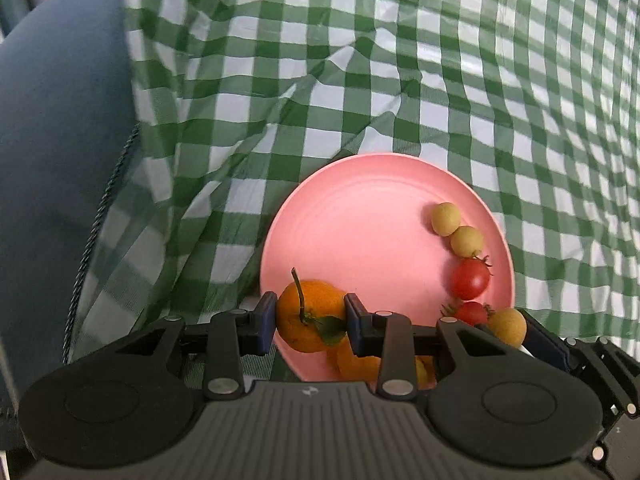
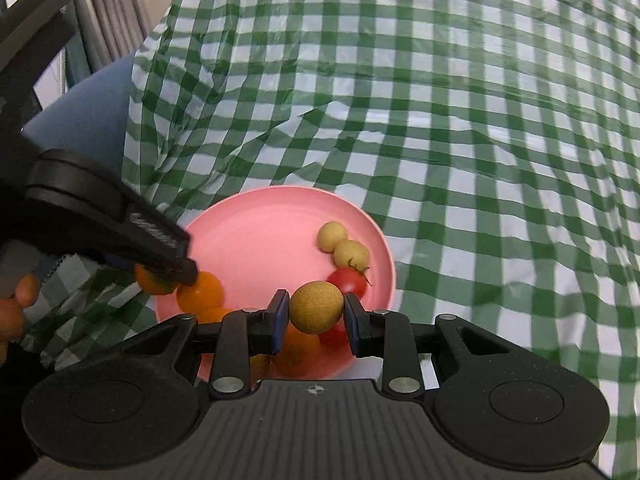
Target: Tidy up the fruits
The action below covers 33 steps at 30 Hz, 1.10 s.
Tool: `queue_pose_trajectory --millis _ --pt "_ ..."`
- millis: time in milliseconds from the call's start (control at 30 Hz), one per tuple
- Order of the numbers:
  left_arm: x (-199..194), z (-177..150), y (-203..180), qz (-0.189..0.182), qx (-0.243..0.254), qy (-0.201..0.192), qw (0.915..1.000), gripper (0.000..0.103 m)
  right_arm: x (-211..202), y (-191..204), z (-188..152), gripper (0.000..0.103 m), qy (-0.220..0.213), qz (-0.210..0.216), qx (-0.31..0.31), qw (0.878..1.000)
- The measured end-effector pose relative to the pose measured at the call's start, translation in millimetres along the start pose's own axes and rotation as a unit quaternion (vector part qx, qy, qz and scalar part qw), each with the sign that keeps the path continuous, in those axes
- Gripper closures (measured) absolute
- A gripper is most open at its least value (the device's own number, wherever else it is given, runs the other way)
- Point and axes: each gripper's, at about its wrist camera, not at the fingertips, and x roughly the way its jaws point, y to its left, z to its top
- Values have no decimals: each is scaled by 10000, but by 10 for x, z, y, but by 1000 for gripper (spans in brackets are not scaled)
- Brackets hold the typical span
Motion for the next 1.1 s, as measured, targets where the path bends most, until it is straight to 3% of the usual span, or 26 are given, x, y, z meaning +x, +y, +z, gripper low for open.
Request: queue_pose_trajectory --millis 67,133,200,300,633,767,1100 --pt "16 13 -30 -62 110 -61 9999 50 64 22 18 72 126 58 -57 9999" --pt "-18 27 -43 -10 134 -132 9998 1 68 42 43 60 145 31 -79 9999" --pt "-140 11 -28 100 46 -449 9989 0 11 58 73 39 83 17 -103 9999" --pt "-301 -23 8 -71 166 -421 9990 0 -162 70 64 28 0 -4 -132 9999" --pt "-1006 -800 244 398 142 -518 9978 0 -960 180 -288 14 3 -161 -30 9999" --pt "-1179 -1124 261 404 148 -591 9973 0 -1267 263 -319 7 -358 -339 -166 9986" --pt "-1609 -1606 251 471 56 -1142 9923 0 -1853 389 -466 6 -1018 -490 -262 9932"
